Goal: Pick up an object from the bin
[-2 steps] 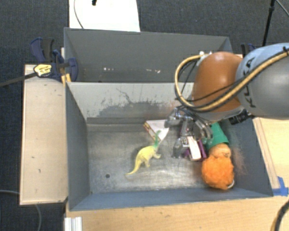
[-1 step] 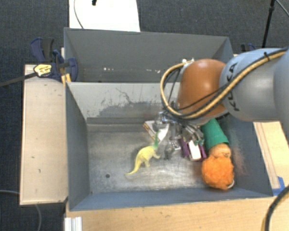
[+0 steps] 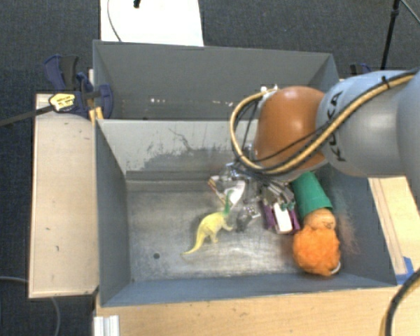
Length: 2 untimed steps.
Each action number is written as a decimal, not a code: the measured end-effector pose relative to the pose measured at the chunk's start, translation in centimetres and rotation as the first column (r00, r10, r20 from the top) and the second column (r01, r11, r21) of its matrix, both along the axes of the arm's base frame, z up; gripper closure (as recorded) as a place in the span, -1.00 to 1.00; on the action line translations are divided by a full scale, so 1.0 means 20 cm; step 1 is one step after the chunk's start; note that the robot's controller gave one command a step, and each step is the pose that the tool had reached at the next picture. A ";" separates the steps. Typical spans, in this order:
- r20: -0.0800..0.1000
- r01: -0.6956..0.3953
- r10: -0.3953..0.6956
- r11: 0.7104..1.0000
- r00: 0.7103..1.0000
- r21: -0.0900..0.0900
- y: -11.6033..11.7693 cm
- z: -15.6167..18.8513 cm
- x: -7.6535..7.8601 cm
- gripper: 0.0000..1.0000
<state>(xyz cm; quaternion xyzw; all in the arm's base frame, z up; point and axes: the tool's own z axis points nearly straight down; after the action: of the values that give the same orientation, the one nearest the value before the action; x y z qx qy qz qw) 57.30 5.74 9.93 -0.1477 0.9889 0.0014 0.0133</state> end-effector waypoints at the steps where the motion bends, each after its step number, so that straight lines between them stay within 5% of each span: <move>1: -0.017 -0.011 0.011 1.000 1.000 -0.005 0.11 0.02 -0.03 -1.00; 2: -0.021 -0.005 0.005 1.000 1.000 -0.005 0.11 -0.14 -0.02 -1.00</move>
Offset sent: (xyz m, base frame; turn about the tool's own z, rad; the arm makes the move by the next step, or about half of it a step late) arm -0.0066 0.0213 -0.0293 -0.0018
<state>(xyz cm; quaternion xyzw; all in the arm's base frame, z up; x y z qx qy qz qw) 56.80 7.92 7.08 -0.1500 0.9887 0.0004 0.0024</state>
